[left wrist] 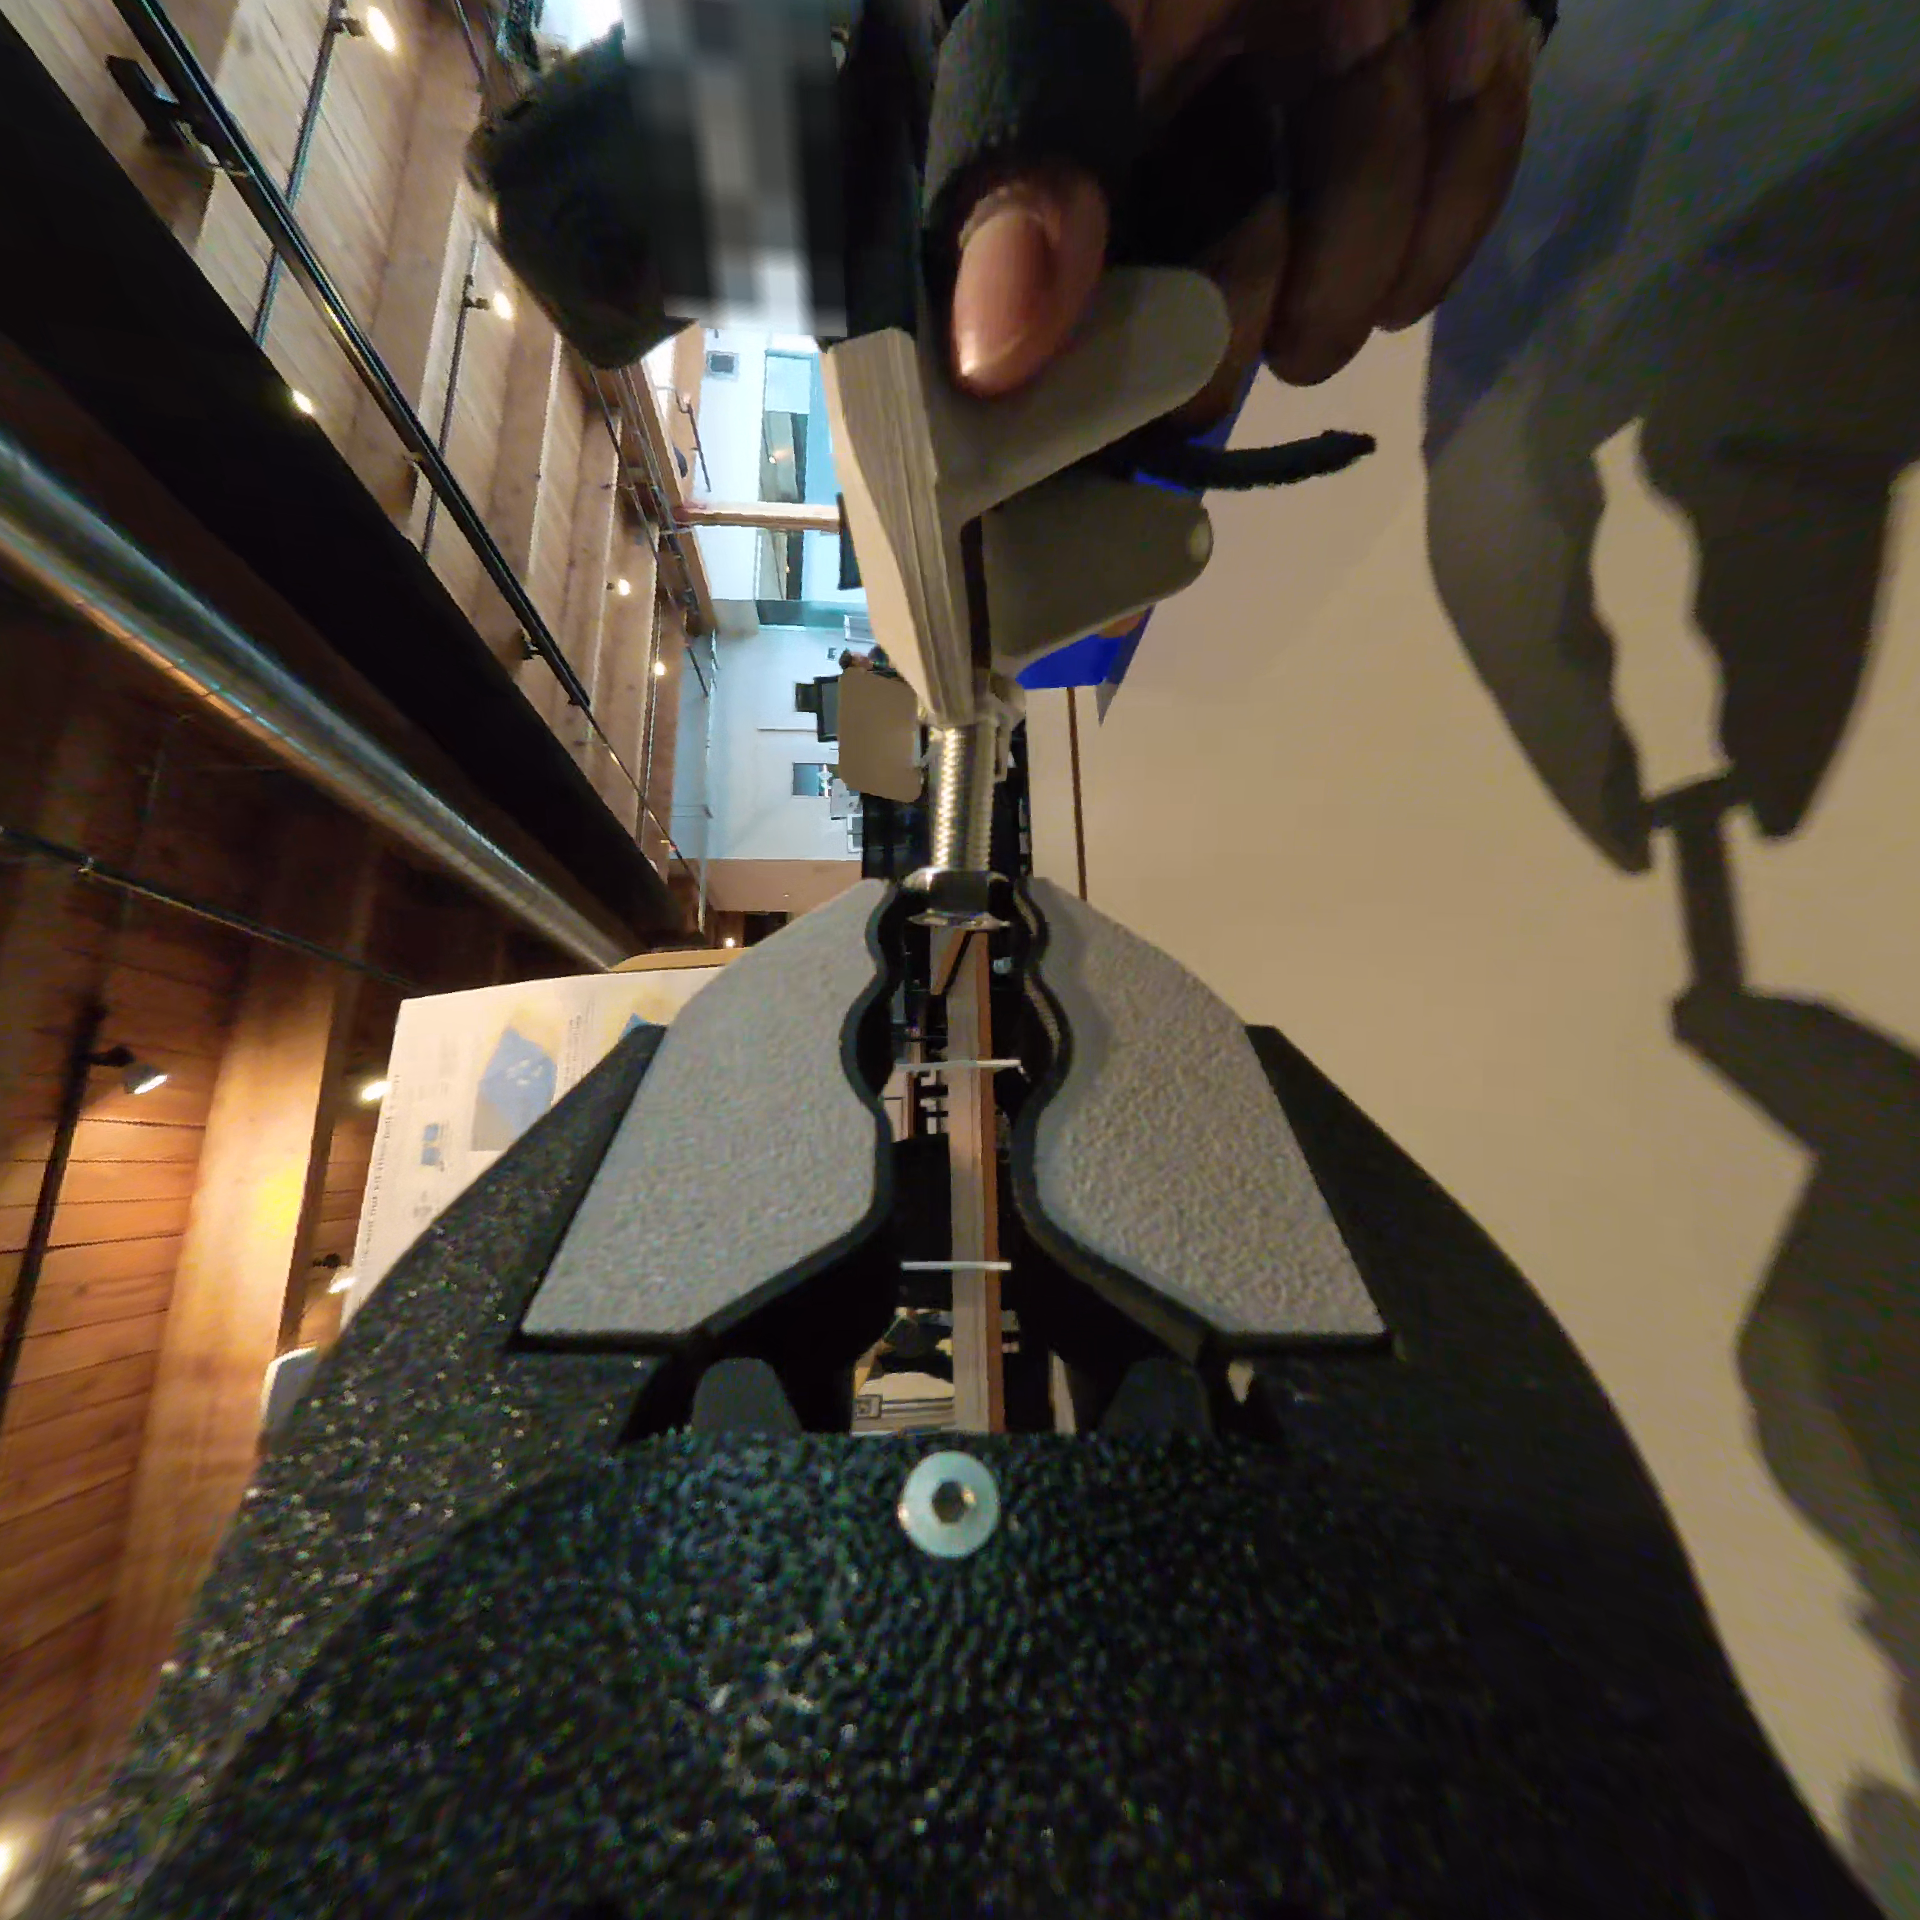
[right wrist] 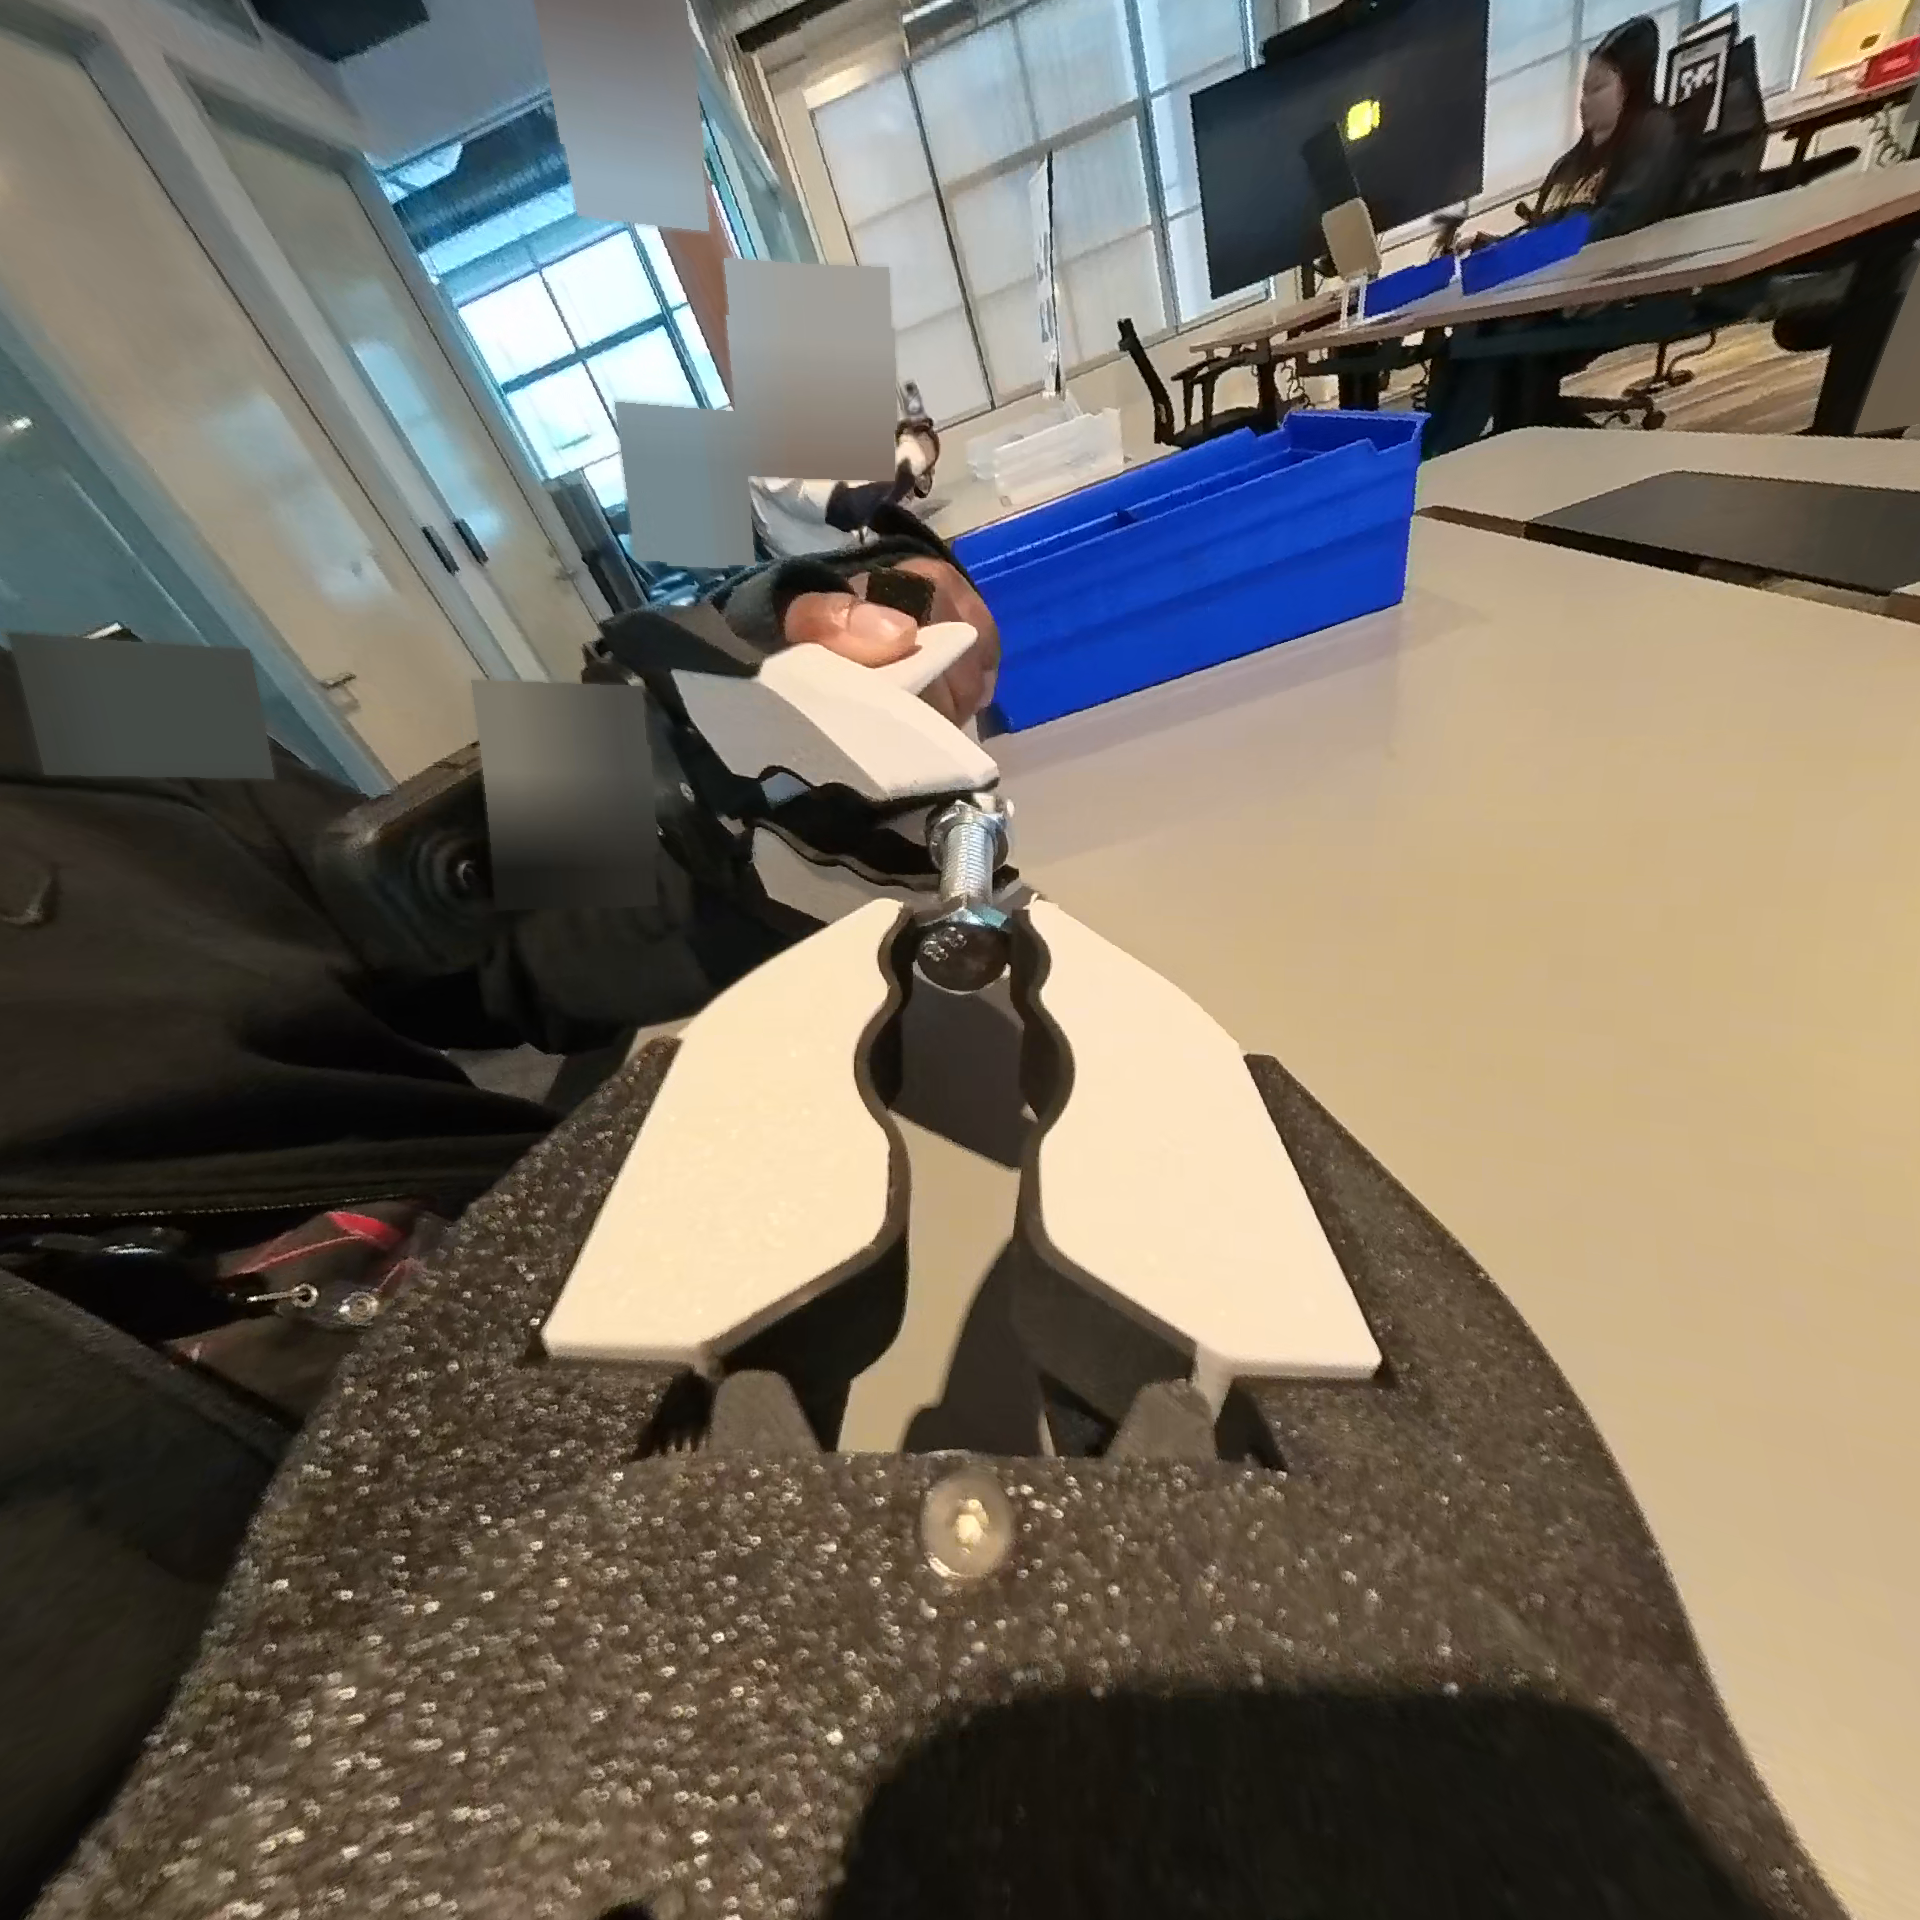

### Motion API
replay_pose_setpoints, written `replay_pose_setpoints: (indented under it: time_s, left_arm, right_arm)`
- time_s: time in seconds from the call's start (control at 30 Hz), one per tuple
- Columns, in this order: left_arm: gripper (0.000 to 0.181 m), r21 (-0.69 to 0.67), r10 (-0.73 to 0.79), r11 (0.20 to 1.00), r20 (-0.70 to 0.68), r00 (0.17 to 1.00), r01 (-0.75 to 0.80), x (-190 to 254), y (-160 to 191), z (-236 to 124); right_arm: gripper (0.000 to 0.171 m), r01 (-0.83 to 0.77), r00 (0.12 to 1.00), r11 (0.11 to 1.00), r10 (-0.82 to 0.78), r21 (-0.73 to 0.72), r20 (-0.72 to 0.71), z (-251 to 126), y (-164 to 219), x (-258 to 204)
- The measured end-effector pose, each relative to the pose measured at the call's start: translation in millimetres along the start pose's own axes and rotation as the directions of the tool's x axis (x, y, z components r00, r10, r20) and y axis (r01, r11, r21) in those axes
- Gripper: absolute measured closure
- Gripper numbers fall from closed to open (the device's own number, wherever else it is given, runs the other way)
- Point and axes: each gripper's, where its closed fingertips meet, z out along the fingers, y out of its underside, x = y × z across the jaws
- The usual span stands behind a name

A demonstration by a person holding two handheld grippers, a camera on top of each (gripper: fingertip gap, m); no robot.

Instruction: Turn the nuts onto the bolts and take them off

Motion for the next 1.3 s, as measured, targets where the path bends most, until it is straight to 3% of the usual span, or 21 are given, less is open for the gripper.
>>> replay_pose_setpoints:
  time_s: [0.4,0.63,0.73,0.83,0.93,1.0,1.13,1.3]
  left_arm:
    - [0.153,0.092,-0.354,0.925,-0.149,0.923,0.369,3,-5,5]
    - [0.134,0.13,-0.597,0.745,-0.307,0.741,0.654,5,-11,6]
    - [0.126,0.135,-0.714,0.548,-0.438,0.546,0.825,-2,-15,1]
    - [0.116,0.072,-0.758,0.231,-0.612,0.225,0.97,-13,-18,-7]
    - [0.123,-0.074,-0.691,-0.05,-0.718,-0.088,0.996,-19,-16,-12]
    - [0.125,-0.156,-0.624,-0.129,-0.754,-0.203,0.979,-16,-18,-15]
    - [0.132,-0.291,-0.54,-0.192,-0.766,-0.349,0.937,-6,-27,-15]
    - [0.135,-0.33,-0.513,-0.258,-0.75,-0.419,0.908,-6,-27,-11]
  right_arm:
    - [0.154,0.003,1.0,0.999,-0.004,0.034,0.013,0,-4,-2]
    - [0.154,0.014,0.999,0.998,-0.016,0.063,0.028,-3,-9,-5]
    - [0.154,0.031,0.999,0.997,-0.034,0.075,0.039,-4,-12,-8]
    - [0.154,0.052,0.997,0.995,-0.056,0.09,0.045,-7,-15,-10]
    - [0.154,0.091,0.995,0.991,-0.095,0.099,0.035,-9,-19,-11]
    - [0.154,0.123,0.992,0.988,-0.126,0.091,0.019,-10,-19,-10]
    - [0.154,0.19,0.982,0.98,-0.189,0.06,-0.017,-11,-17,-7]
    - [0.154,0.231,0.973,0.972,-0.23,0.038,-0.026,-10,-14,-8]
